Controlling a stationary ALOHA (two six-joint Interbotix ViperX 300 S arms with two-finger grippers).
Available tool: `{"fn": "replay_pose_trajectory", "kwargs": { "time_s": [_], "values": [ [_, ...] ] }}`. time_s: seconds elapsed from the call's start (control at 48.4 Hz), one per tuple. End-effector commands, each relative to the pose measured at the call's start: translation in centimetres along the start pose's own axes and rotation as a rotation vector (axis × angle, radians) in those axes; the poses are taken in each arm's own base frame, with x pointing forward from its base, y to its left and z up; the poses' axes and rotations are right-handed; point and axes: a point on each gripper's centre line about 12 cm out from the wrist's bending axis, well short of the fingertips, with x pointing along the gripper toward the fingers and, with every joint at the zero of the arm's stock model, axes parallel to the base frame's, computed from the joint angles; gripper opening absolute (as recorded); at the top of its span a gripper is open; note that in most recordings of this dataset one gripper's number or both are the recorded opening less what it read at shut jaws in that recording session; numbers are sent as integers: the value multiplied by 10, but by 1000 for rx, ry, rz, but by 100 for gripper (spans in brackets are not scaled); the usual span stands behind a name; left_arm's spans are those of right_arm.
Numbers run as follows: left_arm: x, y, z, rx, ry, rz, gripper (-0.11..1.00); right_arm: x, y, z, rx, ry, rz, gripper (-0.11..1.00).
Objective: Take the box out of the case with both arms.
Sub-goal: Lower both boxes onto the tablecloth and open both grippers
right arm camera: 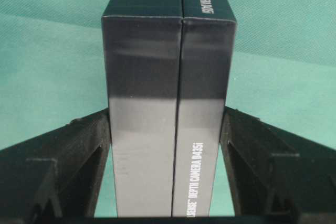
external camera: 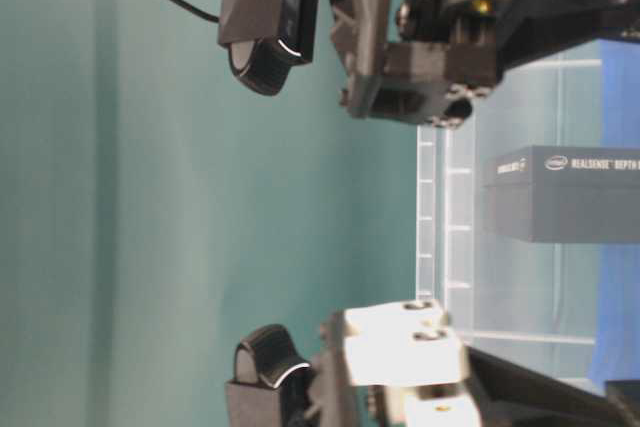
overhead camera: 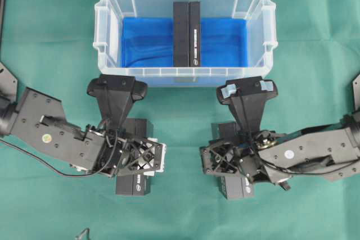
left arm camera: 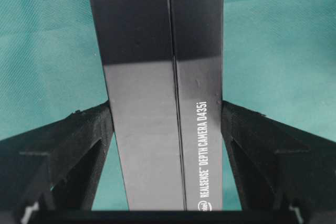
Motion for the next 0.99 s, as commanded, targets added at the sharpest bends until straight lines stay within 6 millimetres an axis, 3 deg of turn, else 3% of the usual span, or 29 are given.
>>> {"fn": "replay_pose_trajectory", "kwargs": {
  "time_s": [0.0,0.392,0.516,0.578,0.743,0.97],
  "values": [
    [-10,-4,1,-1,7,-33,63,-11,4,2,8,13,33,66],
    [-9,-6,3,27,45,-55,63,-11,5,3,7,12,36,67],
    [-9,-7,3,32,45,-60,64,-12,5,4,6,12,40,89],
    [-10,-7,4,30,45,-61,64,-13,6,3,5,13,44,94],
    [-10,-7,3,30,44,-57,90,-15,6,4,0,12,45,92],
    [-11,-7,3,30,44,-57,88,-16,6,4,-1,13,48,92]
  ]
}}
